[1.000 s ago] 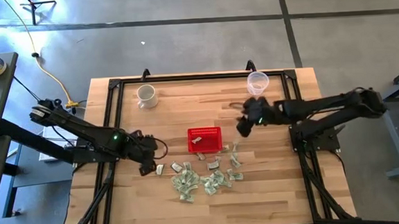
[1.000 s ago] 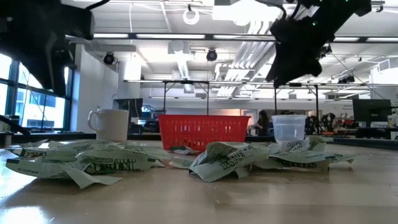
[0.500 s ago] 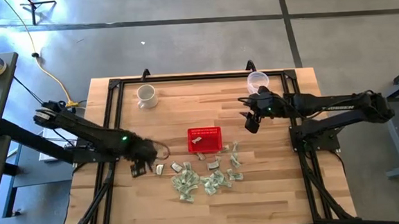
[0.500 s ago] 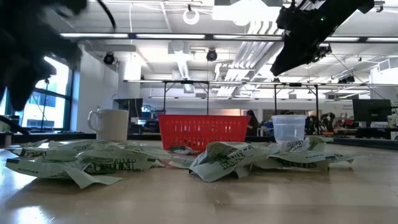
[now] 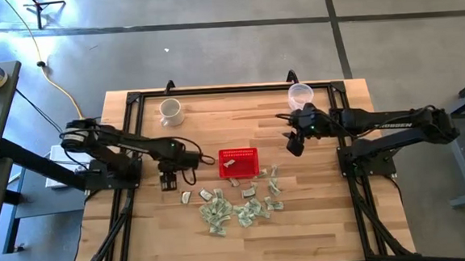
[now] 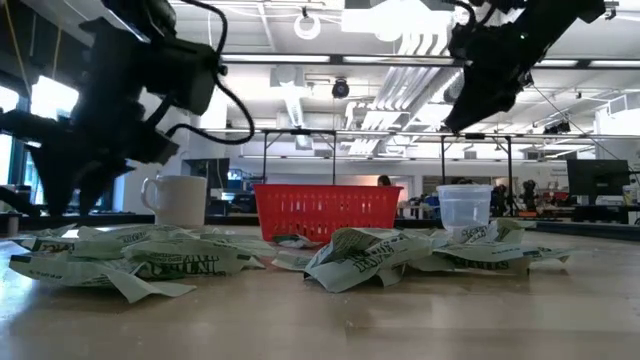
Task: Pick and place items into bin
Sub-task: Put the stevia packet into the red bin
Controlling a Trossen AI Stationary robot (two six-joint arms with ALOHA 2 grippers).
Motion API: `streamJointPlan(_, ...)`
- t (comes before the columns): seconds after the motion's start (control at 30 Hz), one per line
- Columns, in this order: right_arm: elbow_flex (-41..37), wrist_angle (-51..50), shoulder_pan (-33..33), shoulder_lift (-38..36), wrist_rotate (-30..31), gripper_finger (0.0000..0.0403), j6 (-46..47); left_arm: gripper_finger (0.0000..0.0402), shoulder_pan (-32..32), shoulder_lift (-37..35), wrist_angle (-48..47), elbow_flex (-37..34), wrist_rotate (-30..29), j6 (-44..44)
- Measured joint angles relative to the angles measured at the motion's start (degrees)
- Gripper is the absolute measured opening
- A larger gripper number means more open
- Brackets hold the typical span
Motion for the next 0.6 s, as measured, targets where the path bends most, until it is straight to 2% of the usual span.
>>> streamJointPlan(0.13,0.0,-1.82,-0.01,0.01,2.22,0.0191,0.35,0.0259,0.04,1.81,3.41,-0.03,-0.07,4.3)
streamJointPlan(0.3,0.0,-2.4,-0.76,0.02,4.34,0.0191,2.44,0.0259,0.04,5.07,3.16,-0.42,-1.07,8.08)
streamJointPlan(0.6,0.0,-3.38,-2.27,0.02,6.08,0.0191,6.94,0.0231,0.04,5.87,2.7,0.04,-1.09,7.21)
